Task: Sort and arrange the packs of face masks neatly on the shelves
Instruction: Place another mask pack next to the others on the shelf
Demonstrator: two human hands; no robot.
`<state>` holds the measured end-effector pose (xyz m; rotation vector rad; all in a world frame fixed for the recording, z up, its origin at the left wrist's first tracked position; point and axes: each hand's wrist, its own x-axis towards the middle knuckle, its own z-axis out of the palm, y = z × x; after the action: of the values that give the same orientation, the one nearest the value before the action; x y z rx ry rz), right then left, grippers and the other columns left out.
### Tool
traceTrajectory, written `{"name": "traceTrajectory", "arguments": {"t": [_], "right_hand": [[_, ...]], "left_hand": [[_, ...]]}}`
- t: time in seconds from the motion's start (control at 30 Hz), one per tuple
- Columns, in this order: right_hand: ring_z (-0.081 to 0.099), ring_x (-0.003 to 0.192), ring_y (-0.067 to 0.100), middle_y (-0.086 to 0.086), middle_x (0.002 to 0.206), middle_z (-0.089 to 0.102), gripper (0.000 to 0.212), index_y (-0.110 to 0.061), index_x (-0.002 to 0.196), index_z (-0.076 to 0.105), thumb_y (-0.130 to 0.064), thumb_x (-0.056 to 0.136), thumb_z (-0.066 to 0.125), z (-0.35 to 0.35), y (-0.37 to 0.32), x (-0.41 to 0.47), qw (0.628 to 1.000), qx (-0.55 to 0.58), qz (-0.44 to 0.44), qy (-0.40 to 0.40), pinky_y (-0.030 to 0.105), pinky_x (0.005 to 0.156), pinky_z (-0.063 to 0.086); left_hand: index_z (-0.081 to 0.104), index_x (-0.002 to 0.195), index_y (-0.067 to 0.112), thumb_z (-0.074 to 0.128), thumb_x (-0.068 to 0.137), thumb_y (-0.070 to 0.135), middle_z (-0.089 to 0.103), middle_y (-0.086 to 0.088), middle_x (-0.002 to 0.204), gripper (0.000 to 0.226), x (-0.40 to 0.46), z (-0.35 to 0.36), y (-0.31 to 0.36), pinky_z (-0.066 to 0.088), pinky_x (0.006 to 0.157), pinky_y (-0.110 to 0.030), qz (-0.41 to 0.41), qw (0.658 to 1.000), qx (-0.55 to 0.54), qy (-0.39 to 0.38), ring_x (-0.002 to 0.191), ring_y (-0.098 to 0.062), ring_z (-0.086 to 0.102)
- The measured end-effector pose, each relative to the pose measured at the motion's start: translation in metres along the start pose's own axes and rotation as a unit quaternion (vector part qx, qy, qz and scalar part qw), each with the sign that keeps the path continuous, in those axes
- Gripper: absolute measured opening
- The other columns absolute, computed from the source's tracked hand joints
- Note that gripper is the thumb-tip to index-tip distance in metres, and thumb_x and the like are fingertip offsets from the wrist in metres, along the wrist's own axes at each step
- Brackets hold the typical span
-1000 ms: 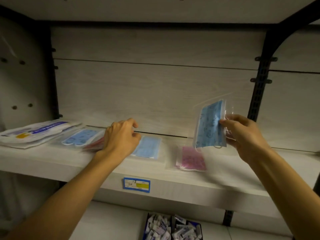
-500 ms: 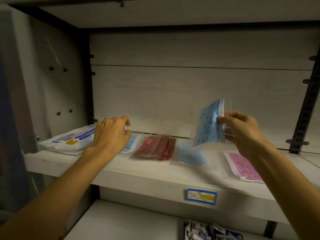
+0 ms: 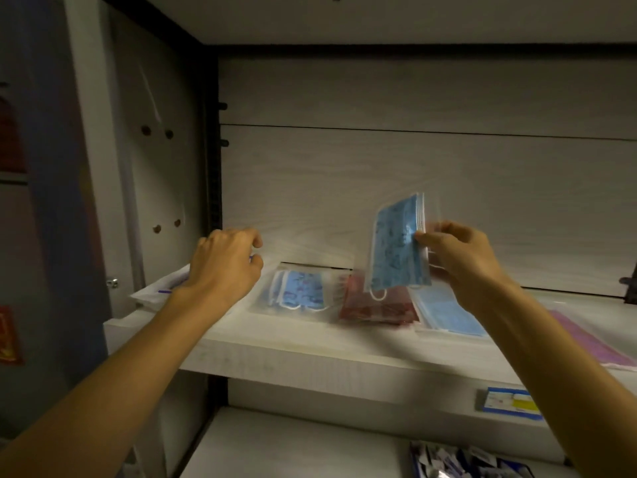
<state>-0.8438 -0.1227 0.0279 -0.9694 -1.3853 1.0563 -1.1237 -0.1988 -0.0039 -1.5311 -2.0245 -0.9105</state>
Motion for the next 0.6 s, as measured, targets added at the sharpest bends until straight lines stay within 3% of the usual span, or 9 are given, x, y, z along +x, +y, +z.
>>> {"name": "traceTrajectory", "arguments": {"t": [0.4,0.6], "right_hand": [[0.066,0.087,0.025,0.012,0.099,0.065,0.021,-0.005,0.114,0.060,-0.011,0.093,0.059,-0.082,-0.007,-0.017,0.995,-0.056,-0.005,0.080,0.033,0.070,0.053],[0.067,0.091,0.028,0.014,0.099,0.066,0.020,-0.006,0.111,0.062,-0.012,0.091,0.062,-0.163,-0.010,-0.018,0.991,-0.079,-0.005,0.109,0.038,0.077,0.055]], "left_hand": [[0.062,0.110,0.019,0.057,0.087,0.019,0.069,-0.003,0.101,0.024,-0.002,0.041,0.073,0.042,0.086,-0.035,0.056,0.996,-0.067,-0.034,0.103,-0.029,0.058],[0.064,0.109,0.018,0.057,0.086,0.018,0.070,-0.004,0.099,0.024,-0.011,0.054,0.153,0.044,0.085,-0.035,0.080,0.992,-0.097,-0.032,0.102,-0.028,0.060]]}}
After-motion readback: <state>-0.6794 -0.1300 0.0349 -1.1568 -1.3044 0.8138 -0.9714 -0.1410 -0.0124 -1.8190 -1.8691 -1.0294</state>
